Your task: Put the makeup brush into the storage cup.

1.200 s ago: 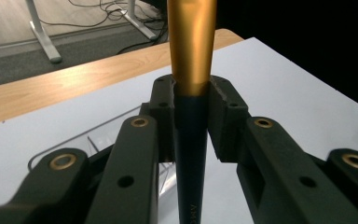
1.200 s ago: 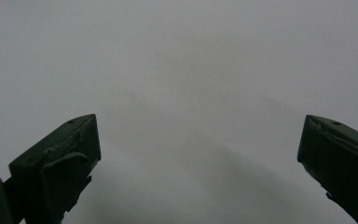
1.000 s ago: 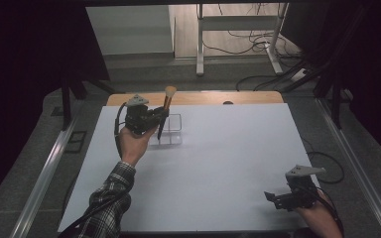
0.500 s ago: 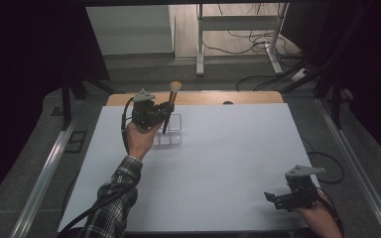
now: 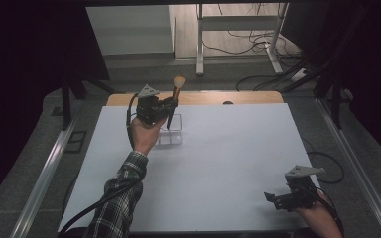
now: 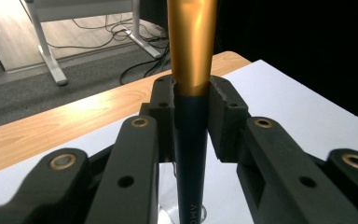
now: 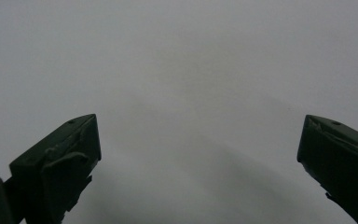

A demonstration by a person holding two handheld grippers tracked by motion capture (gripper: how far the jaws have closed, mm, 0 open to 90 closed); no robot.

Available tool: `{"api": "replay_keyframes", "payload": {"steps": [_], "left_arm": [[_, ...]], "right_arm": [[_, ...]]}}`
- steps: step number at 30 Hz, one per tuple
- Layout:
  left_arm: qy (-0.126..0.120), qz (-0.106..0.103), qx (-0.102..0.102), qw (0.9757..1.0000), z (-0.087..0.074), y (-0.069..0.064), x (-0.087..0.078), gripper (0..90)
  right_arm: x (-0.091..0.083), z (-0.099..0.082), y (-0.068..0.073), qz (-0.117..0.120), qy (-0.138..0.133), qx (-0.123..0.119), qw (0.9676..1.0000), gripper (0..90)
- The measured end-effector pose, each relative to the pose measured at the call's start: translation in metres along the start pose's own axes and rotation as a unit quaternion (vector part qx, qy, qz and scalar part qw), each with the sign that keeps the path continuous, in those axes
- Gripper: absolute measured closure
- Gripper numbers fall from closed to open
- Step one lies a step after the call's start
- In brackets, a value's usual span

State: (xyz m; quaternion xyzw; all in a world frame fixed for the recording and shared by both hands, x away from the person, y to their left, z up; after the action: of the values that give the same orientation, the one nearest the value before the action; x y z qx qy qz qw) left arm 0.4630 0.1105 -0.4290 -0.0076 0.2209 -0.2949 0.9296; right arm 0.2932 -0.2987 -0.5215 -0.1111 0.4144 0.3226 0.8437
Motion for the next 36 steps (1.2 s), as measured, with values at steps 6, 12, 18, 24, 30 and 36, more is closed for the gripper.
{"api": "replay_keyframes", "payload": {"steps": [6, 12, 18, 24, 30, 36], "left_arm": [[-0.002, 0.004, -0.001, 1.0000, 0.004, 0.000, 0.007, 73.6], [-0.006, 0.006, 0.002, 1.0000, 0.008, -0.003, 0.015, 73.6], [-0.011, 0.006, -0.003, 0.9999, 0.010, -0.007, 0.023, 73.6], [-0.009, 0.010, -0.009, 0.9999, 0.006, -0.003, 0.027, 73.6], [-0.007, 0.017, -0.010, 0.9998, 0.001, 0.002, 0.028, 73.6], [-0.008, 0.021, -0.015, 0.9996, -0.005, 0.005, 0.030, 73.6]], "right_arm": [[0.000, 0.000, 0.000, 0.001, 0.001, 0.001, 1.0000, 0.0], [0.000, 0.000, 0.001, 0.002, 0.001, 0.001, 1.0000, 0.0], [0.000, 0.000, 0.001, 0.002, 0.001, 0.000, 1.0000, 0.0], [0.000, 0.000, 0.000, 0.003, 0.000, -0.003, 1.0000, 0.0], [0.000, 0.000, 0.001, 0.003, 0.000, -0.005, 1.0000, 0.0], [0.000, 0.000, 0.001, 0.003, 0.001, -0.004, 1.0000, 0.0]]}}
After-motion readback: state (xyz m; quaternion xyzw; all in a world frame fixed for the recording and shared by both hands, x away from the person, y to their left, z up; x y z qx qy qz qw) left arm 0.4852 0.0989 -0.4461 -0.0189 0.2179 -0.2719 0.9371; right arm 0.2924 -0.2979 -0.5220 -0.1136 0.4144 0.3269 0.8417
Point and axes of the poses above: each handheld gripper's, and its own axes: x roughly forward along the jaws, z roughly out of its top, y roughly to its left, the point moved 5 cm from there along x, roughly forward along the jaws, and after that the axes turned 3 degrees about z, right-handed, at the moved point
